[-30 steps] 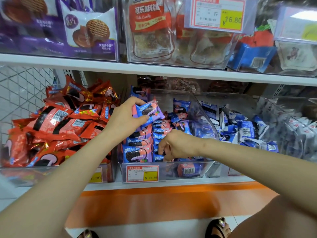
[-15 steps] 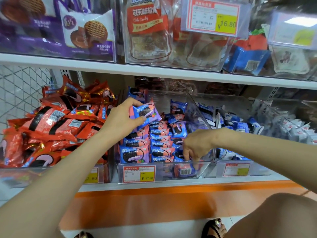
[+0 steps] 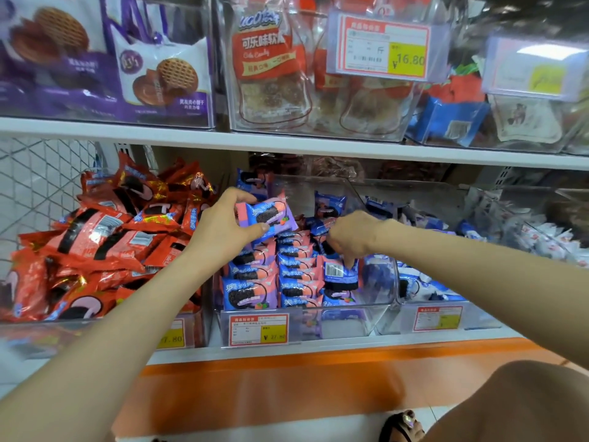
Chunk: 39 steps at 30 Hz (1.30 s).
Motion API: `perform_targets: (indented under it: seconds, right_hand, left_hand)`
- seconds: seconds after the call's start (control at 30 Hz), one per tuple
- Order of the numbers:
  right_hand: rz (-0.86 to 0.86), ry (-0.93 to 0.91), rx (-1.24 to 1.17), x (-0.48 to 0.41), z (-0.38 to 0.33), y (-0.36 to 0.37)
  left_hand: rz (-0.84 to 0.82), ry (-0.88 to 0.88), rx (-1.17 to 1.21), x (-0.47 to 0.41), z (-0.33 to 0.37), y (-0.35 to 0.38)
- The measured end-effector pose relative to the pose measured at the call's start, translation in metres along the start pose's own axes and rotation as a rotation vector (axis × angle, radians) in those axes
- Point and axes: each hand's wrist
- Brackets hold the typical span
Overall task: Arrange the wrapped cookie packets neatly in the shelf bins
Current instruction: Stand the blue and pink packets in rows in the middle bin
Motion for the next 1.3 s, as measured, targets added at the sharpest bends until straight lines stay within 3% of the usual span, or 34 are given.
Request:
perform_targets:
  seconds: [0.07, 0.1, 0.17, 0.2, 0.33, 0.43, 0.63, 0.8, 1.0, 1.1, 1.3]
  right_hand:
    - [0.266, 0.061, -0.207, -0.002, 0.007, -0.004]
    - [0.36, 0.079, -0.455, 0.001, 0.011, -0.009]
    - [0.388, -0.046, -1.138, 0.01, 0.016, -0.021]
    - [0.352, -0.13, -1.33, 0.016, 0.016, -0.026]
    - [0.239, -0.274, -1.218, 0.028, -0.006, -0.032]
    - [0.318, -0.225, -1.137, 0.028, -0.014, -0.03]
    - [0.291, -0.045, -1.077, 0.043, 0.007, -0.021]
    - [0.468, 0.086, -1.004, 0.058, 0.018, -0.005]
    - [0.629, 0.141, -1.109, 0.065, 0.021, 0.003]
    - [0.678, 0.122, -1.18, 0.07, 0.023, 0.004]
    - [0.684, 0.099, -1.207, 0.067, 0.024, 0.015]
  left_hand:
    - [-0.029, -0.015, 0.045, -0.001, -0.002, 0.0]
    - [-0.057, -0.02, 0.072, -0.001, -0.003, 0.0]
    - [-0.12, -0.018, 0.123, -0.002, -0.003, 0.001]
    - [-0.145, -0.012, 0.14, -0.002, -0.002, 0.002]
    - [-0.227, 0.031, 0.168, 0.001, 0.003, 0.007]
    - [-0.233, 0.074, 0.113, 0.004, 0.006, 0.013]
    - [-0.203, 0.18, -0.065, 0.008, 0.004, 0.017]
    - [-0.519, 0.29, -0.416, 0.011, -0.004, 0.028]
    - [-0.692, 0.44, -0.81, -0.001, 0.002, 0.051]
    - [-0.78, 0.434, -0.874, -0.006, 0.002, 0.056]
    - [-0.834, 0.224, -0.688, -0.007, -0.001, 0.058]
Point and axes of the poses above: each hand's wrist, its own x-axis away from the middle knuckle, its own y-axis out of the palm, z = x × y
